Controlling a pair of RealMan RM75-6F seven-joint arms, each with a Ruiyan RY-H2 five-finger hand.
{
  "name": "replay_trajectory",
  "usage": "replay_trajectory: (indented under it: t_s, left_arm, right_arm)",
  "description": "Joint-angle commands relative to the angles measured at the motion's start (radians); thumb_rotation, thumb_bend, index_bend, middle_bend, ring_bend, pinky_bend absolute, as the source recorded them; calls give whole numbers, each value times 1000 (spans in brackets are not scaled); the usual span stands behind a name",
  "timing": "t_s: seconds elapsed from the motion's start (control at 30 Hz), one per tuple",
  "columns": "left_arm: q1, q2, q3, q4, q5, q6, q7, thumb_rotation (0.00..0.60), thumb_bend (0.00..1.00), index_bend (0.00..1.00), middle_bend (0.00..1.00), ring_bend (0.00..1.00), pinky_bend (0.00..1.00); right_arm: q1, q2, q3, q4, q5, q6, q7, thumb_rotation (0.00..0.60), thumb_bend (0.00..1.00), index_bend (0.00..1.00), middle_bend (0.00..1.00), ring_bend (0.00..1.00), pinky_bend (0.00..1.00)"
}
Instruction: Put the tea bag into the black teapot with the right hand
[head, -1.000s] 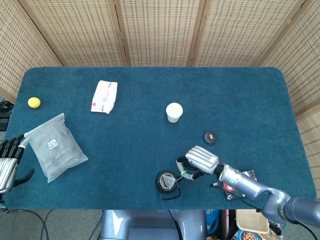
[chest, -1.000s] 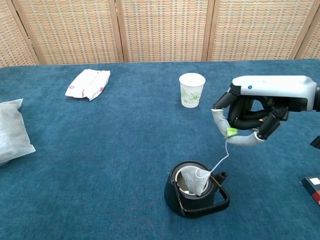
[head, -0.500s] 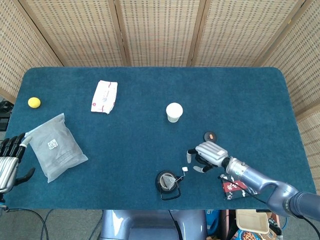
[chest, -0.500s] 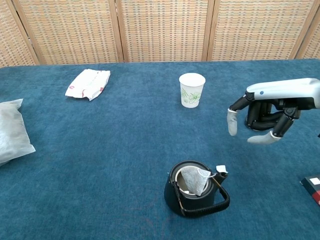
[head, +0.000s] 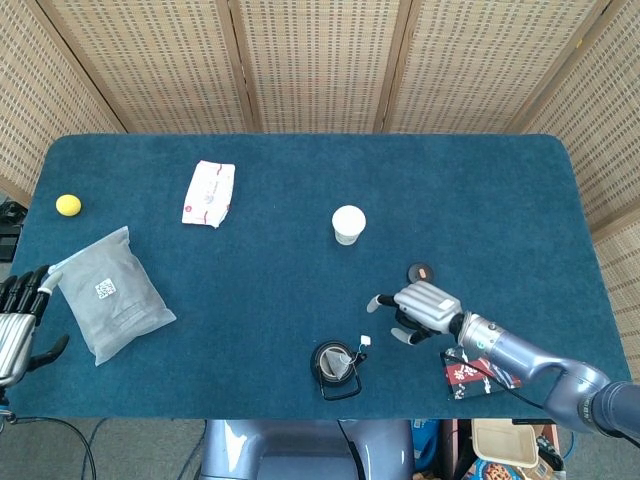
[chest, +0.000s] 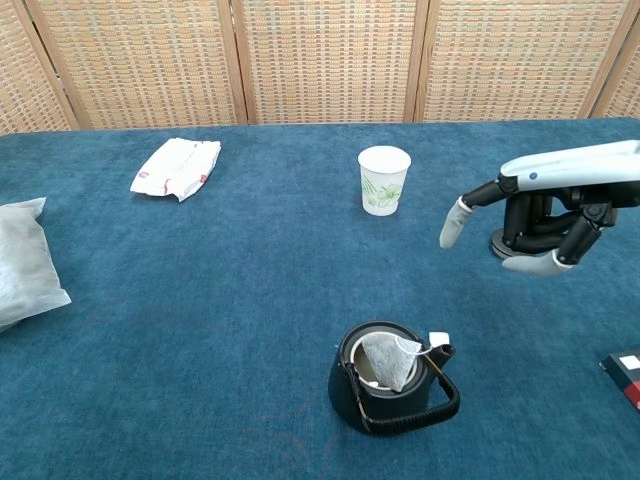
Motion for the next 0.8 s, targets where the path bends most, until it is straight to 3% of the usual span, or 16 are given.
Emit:
replay_trajectory:
  t_s: [0.03,0.1,0.17,0.27,0.47,0.8]
  left_arm:
    - [-1,3,-3,-3,2,5,3,600,323,0,0,0,0]
    - [-1,6,-5,-6,4,9,4,600,322,0,0,0,0]
    - [-1,9,-7,-8,4,11,6,600,322,0,0,0,0]
    - [-2,15,-10,-12,6,15,10,600,322,0,0,0,0]
    - [-4,23,-15,-21,4,19,16,600,322,0,0,0,0]
    - [-8,28,-17,-30,0,14,23,600,322,0,0,0,0]
  right_arm:
    - [35,41,-19,-50,-46,-26,-19,600,779,269,990,1000,1000]
    - [49,54,-27,-70,-67,-33,-22,558,834,269,996,1000,1000]
    - [61,64,-34,-86,-86,-36,-28,418,894,269,1000,1000,1000]
    - [78,74,-43,-111,-118,-42,-55,319,960,269,1000,1000,1000]
    - [97,81,-51,-147,-126,-67,-88,258,997,269,1000,1000,1000]
    - [123,77,-56,-200,-125,-111,-148,209,1000,269,1000,1000,1000]
